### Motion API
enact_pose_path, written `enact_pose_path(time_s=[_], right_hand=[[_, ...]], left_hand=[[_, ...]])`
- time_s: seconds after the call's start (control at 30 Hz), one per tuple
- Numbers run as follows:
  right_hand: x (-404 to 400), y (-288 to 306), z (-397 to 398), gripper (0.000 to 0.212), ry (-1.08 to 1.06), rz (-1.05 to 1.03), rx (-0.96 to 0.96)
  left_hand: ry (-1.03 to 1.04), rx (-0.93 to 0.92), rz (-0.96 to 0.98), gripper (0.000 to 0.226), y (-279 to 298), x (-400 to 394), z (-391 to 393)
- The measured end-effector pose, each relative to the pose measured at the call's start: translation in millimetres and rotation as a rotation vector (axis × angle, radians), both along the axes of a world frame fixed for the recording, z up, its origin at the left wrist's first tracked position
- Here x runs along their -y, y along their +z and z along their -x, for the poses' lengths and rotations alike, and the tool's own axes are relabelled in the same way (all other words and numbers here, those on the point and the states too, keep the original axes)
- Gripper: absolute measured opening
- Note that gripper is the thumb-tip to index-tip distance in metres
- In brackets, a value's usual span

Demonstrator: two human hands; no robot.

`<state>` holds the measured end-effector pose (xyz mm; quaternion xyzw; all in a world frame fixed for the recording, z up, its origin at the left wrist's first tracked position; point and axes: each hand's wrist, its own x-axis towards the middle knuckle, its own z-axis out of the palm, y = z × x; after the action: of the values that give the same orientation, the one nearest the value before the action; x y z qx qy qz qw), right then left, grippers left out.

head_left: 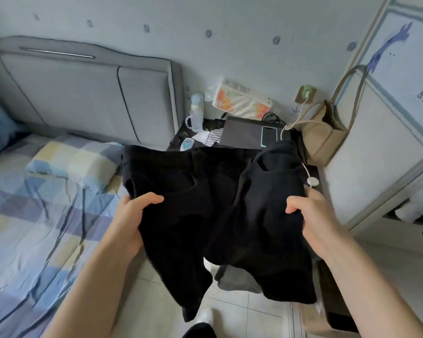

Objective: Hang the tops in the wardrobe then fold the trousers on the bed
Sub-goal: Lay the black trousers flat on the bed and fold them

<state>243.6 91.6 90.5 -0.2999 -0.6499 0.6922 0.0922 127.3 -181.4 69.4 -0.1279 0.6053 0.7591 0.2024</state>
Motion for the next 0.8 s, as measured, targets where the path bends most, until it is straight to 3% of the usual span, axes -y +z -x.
enact_pose_path(time_s=[0.1,0.2,0.33,0.53,0.8], right_hand=[[40.7,13.8,3.9,0.017,0.134,0.036,-0.006],[76.8,19.2,13.8,0.015,0.306,0.215,0.067],[127.5,23.4,38.8,0.056,0.592,0.318,0.207],[225.5,17.8,92.7,0.031,0.754,0.281,0.154],[348.0,39.2,176.4,0.032,0.896,0.149,0.046]], left_hand=[[0.095,-0.034,0.038,0.041,4.6,54.2,-31.6],[0.164,-0.016,0.024,0.037,7.8,105.1,-57.7],[0.342,-0.008,0.008,0.043,12.2,166.4,-80.1],[0.667,-0.053,0.168,0.015,0.6,265.6,-102.1],[1.012,-0.253,0.421,0.019,-23.7,412.4,-84.8]])
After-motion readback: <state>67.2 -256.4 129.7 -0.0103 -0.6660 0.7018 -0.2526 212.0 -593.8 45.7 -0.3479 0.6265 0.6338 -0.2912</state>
